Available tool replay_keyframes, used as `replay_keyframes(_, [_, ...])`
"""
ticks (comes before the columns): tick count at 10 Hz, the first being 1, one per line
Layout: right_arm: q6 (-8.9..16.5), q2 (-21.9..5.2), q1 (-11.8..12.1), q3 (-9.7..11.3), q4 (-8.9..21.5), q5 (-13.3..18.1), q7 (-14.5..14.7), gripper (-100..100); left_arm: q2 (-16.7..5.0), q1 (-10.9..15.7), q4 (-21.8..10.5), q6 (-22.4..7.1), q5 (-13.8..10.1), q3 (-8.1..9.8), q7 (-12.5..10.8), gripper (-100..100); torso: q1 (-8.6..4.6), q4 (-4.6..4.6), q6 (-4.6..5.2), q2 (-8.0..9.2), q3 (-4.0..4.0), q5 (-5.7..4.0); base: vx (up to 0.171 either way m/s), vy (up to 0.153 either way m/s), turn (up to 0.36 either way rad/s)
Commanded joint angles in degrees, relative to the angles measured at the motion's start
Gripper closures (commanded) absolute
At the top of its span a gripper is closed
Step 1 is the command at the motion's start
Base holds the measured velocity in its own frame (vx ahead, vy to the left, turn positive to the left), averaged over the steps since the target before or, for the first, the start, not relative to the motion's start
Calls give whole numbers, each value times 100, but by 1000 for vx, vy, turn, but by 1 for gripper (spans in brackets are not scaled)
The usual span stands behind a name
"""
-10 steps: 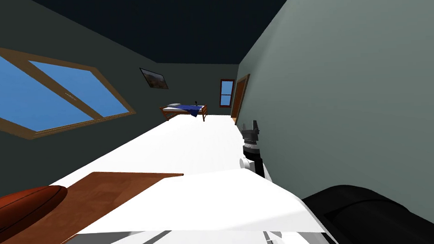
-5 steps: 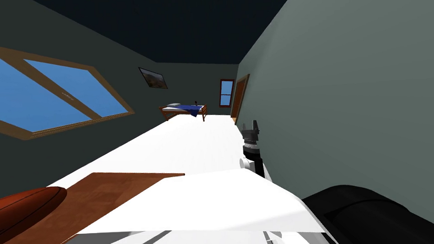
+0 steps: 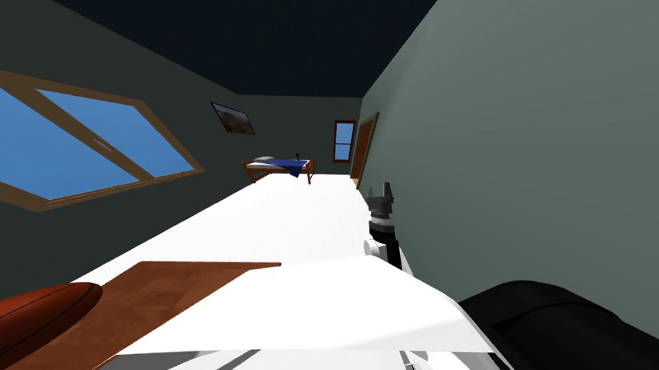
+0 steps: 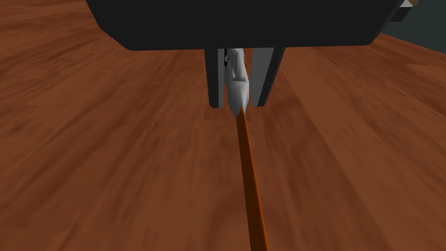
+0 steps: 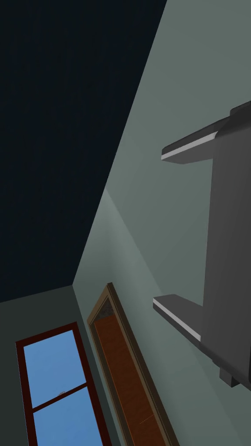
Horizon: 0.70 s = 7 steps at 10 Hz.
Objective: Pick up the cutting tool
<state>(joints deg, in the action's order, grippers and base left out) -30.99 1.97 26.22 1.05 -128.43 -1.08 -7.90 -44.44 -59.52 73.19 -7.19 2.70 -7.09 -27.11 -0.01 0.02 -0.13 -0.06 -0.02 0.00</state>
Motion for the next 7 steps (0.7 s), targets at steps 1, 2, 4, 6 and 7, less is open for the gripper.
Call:
replay_keyframes(1, [0,0,0,0,0,0,0,0,0,0,0,0,0,0,0,100,0,0,0,0,0,0,0,0,0])
replay_keyframes(2, [0,0,0,0,0,0,0,0,0,0,0,0,0,0,0,0,0,0,0,0,0,0,0,0,0])
replay_keyframes(4, [0,0,0,0,0,0,0,0,-221,-263,309,-35,-12,31,-169,100,-12,-1,-2,-1,-1,-4,8,-40,36])
replay_keyframes(6, [0,1,0,0,0,0,0,0,-267,-263,306,-30,-32,15,-188,100,-26,-2,-1,-6,-4,-6,12,-40,13])
replay_keyframes(7, [0,0,0,0,0,0,0,0,-274,-268,315,-32,-33,14,-200,0,-16,-1,-1,-5,-3,-4,1,-5,0])
